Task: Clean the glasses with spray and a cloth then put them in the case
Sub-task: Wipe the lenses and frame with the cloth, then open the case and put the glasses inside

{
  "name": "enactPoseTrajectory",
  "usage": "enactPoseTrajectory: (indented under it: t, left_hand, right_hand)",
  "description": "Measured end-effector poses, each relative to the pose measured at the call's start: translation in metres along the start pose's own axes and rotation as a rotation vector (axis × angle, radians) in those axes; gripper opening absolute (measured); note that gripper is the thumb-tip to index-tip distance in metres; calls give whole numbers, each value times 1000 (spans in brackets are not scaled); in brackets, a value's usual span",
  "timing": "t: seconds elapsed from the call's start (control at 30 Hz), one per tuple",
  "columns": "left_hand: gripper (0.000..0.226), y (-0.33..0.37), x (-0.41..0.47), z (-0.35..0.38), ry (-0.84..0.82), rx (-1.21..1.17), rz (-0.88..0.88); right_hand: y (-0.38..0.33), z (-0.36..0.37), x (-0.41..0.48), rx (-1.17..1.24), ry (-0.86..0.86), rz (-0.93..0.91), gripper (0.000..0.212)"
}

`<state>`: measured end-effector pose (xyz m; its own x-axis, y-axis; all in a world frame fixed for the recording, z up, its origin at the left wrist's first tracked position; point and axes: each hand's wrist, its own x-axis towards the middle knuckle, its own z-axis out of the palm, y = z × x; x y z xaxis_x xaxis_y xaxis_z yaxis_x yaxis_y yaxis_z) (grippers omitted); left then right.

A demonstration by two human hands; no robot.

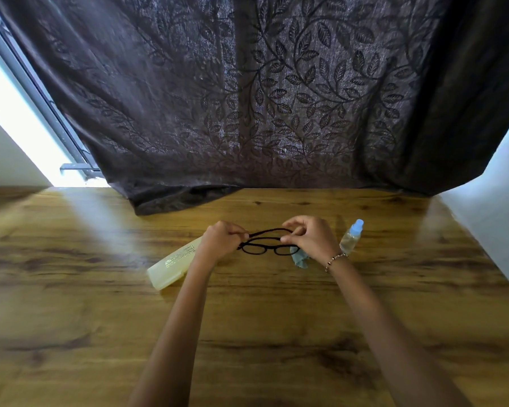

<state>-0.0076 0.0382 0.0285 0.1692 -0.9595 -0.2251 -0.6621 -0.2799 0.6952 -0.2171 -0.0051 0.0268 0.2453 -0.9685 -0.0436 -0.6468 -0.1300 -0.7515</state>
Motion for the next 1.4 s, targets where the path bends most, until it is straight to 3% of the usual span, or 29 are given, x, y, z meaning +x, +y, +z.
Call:
enactPoseTrajectory:
  t: [0.1,0.2,0.33,0.5,0.67,1.0,1.27,1.4]
  left_hand:
    - [18,-3,1,3,-29,22,-9]
    - [20,-6,2,4,-63,40,-24]
    - [24,-11,2,2,-126,60,-82]
    - [33,-14,-5,2,-340,138,-98]
    - [29,-23,-5,9,-396,201,-130]
    - [16,-38,-13,22,-67,126,-249]
    - [19,-47,-25,33,116,69,-173]
    - [15,-56,-34,31,281,-123,-109]
  right_hand:
    - [-1,1,0,-147,-16,-73,29]
    - [-1,4,1,-271,-51,-134,18]
    - [-1,10,-1,-306,-118,-158,10]
    - [0,18,0,-344,-287,-98,11]
    - [3,26,-1,-338,-344,-72,12]
    - [6,41,7,-322,-383,-57,12]
    - [5,48,11,-305,-431,-61,13]
    - [5,48,15,-338,-467,-55,11]
